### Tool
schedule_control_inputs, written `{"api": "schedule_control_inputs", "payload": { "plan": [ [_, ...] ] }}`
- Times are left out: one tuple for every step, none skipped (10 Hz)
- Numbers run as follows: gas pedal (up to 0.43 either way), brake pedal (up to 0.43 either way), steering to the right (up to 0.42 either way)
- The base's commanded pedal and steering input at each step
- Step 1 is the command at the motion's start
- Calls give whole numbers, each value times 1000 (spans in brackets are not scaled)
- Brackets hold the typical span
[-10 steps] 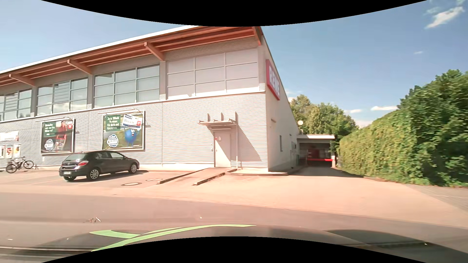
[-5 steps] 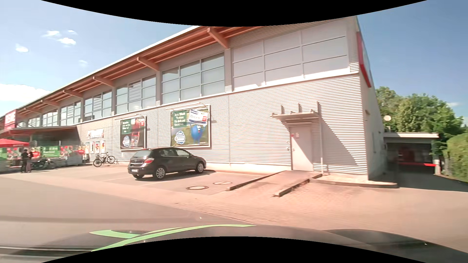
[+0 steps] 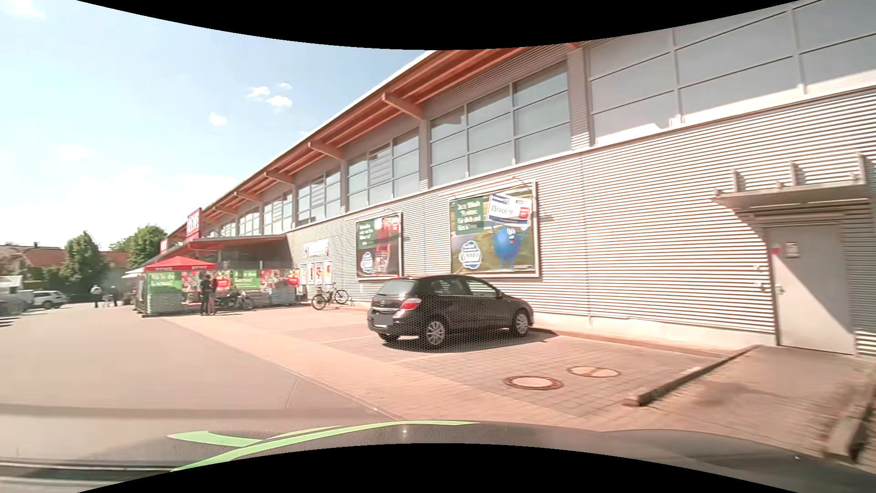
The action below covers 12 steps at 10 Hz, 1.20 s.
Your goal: Follow the waypoints while adhering to traffic rules and regulations
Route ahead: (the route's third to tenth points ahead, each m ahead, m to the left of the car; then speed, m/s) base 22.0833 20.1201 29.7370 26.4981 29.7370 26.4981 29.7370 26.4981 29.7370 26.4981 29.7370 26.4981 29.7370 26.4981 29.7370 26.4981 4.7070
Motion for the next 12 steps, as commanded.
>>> {"api": "schedule_control_inputs", "payload": {
  "plan": [
    [39, 0, -513],
    [39, 0, -498],
    [39, 0, -475],
    [39, 0, -454],
    [39, 0, -419],
    [39, 0, -386],
    [39, 0, -362],
    [39, 0, -329],
    [39, 0, -289],
    [39, 0, -260],
    [39, 0, -236],
    [39, 0, -223]
  ]
}}
